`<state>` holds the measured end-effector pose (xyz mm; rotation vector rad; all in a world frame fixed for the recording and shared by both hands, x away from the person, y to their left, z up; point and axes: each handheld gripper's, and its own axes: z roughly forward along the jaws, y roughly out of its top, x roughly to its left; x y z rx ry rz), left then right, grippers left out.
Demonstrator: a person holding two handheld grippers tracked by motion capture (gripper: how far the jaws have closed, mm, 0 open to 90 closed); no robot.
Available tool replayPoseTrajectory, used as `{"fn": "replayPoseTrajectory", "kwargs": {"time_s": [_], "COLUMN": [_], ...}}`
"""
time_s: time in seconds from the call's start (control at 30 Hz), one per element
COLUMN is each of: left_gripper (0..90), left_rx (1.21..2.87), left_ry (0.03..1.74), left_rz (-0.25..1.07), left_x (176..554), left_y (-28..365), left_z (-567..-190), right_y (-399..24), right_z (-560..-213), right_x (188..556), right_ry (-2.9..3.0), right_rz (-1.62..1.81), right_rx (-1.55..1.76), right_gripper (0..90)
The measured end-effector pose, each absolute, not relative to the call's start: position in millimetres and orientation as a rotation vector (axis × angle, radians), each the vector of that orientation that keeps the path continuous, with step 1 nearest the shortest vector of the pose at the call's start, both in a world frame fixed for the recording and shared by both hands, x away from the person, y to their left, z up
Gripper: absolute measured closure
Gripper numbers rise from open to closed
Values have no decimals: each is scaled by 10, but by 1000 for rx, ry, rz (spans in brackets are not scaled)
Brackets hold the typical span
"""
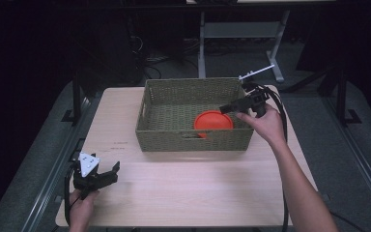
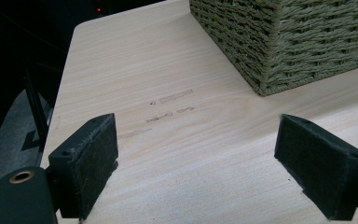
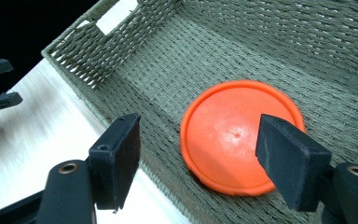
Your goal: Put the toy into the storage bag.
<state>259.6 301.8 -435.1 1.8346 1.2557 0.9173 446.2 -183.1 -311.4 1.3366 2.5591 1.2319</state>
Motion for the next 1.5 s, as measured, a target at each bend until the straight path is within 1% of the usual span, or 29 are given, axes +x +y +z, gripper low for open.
{"fn": "replayPoseTrajectory", "kwargs": {"time_s": [0.53, 0.97, 1.5], "left_gripper": [128, 129, 128], "left_rx": [1843, 1835, 1836], "left_ry": [1249, 1261, 1264], "left_rz": [924, 928, 929], "left_x": [2587, 2585, 2581], "left_y": [3007, 3018, 3020], "left_z": [-4349, -4355, -4358], "right_y": [-1936, -2125, -2318], "right_z": [-3169, -3259, -3372], "right_x": [4129, 3887, 3650], "right_ry": [2588, 2568, 2556], "right_rz": [1277, 1311, 1335], "right_rx": [1283, 1272, 1275], "right_gripper": [237, 195, 185]}}
